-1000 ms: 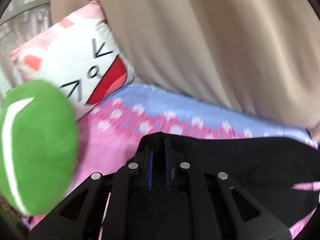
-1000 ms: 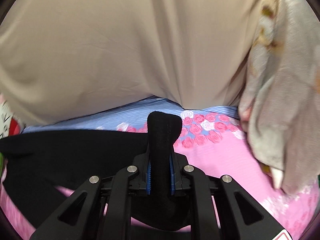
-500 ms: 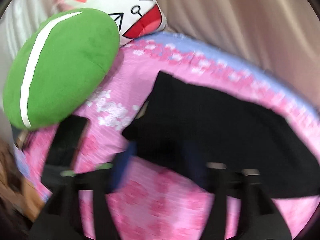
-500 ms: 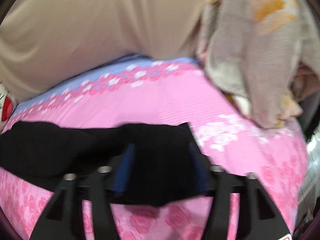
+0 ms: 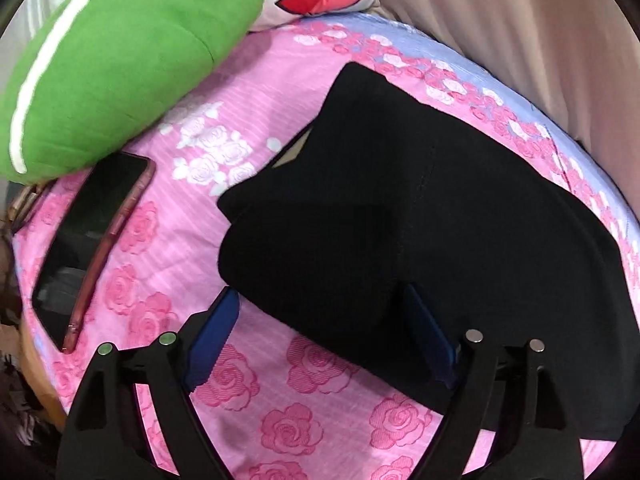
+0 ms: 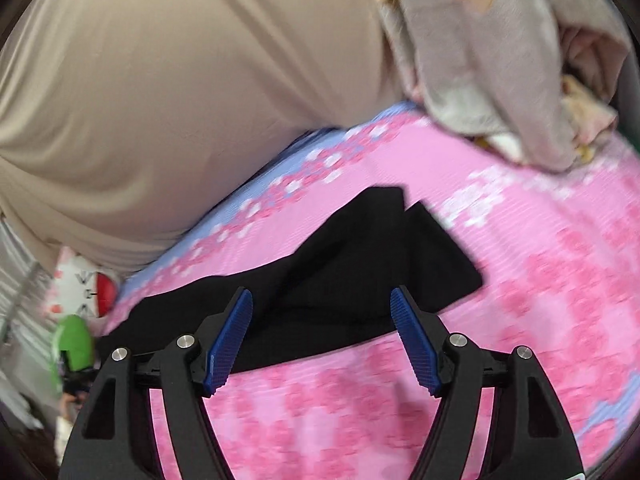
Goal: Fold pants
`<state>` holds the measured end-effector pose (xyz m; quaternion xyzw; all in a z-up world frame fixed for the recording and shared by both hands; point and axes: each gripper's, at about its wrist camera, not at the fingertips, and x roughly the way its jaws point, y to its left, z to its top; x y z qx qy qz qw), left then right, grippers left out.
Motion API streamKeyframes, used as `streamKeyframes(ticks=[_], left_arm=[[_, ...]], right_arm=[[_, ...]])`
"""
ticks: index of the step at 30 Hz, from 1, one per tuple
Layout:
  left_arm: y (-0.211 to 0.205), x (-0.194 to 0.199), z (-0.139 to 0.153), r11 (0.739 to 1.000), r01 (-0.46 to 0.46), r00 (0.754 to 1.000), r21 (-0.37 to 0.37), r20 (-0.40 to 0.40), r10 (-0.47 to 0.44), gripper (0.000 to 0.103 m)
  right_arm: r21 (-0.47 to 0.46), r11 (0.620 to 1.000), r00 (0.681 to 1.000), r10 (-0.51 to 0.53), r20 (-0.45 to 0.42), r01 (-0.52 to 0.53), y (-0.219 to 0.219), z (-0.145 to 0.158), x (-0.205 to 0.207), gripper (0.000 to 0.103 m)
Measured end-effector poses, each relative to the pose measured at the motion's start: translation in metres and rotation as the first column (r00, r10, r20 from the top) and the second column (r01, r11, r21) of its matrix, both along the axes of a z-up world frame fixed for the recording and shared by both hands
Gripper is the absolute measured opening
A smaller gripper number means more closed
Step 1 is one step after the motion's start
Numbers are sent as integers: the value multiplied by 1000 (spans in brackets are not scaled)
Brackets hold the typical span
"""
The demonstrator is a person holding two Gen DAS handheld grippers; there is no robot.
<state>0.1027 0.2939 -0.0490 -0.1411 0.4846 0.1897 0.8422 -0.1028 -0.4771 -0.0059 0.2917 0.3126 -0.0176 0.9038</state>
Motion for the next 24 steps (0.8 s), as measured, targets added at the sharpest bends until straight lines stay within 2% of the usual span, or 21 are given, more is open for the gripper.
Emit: streamKeyframes(ticks=[3,4,6,7,8,9,10,12,13,15,16,17,18,19,20,21,22,23,24], left_arm=[[-7,4,0,999,3,1000,42,-18,-2,83],[-8,6,-2,999,2,1000,53,-22,-1,85],[-10,9,-3,996,0,1000,84,-27,2,87],[-9,9,-3,996,1,1000,93,-29,1,88],[-9,9,-2,995,2,1000,99,-30,1,88],[-9,9,-2,995,4,999,104,-34,-1,88],[-8,9,-2,994,5,999,105,-37,-1,89],[-8,13,-3,994,12,999,109,-47,-6,89],[-8,12,-2,993,17,999,114,-50,-11,89],[-8,13,-3,993,24,998,117,-52,-18,89],[-8,13,-3,993,27,998,118,-52,-21,89],[-7,14,-4,992,28,998,120,-51,-22,90],[-7,13,-4,992,28,998,120,-51,-22,91],[-6,13,-4,992,30,998,122,-53,-24,92],[-6,13,-4,992,31,998,124,-54,-24,92],[-6,13,-4,992,30,998,125,-58,-23,92],[-7,13,-4,991,31,998,130,-62,-23,93],[-7,15,-4,990,33,998,138,-66,-24,93],[-10,16,-4,987,34,997,154,-72,-23,92]], right_arm=[[131,990,998,48,-36,-43,3,-8,45,73],[139,990,997,40,-59,-31,3,-10,58,74],[94,995,989,48,-139,-35,10,-21,97,74],[76,997,984,41,-171,-28,10,-26,112,69],[48,999,979,31,-204,-21,12,-30,125,21],[18,999,973,36,-230,-33,15,-32,141,4],[17,999,977,32,-212,-29,14,-26,145,5],[23,999,997,34,-71,-33,12,7,135,5],[-18,999,998,45,32,-44,16,35,118,4],[-68,997,991,53,119,-45,16,57,89,4],[-89,996,993,36,117,-26,12,53,73,4],[-119,993,999,8,49,-2,5,36,66,3],[-140,990,998,-33,-54,25,-5,8,64,3],[-139,989,990,-63,-129,45,-14,-13,61,3],[-107,992,973,-88,-212,67,-26,-40,57,4],[-34,996,967,-84,-242,78,-37,-58,49,3],[25,996,975,-82,-205,89,-42,-58,43,7],[49,993,979,-96,-178,106,-47,-52,35,16],[23,992,981,-117,-157,122,-49,-43,30,42]])
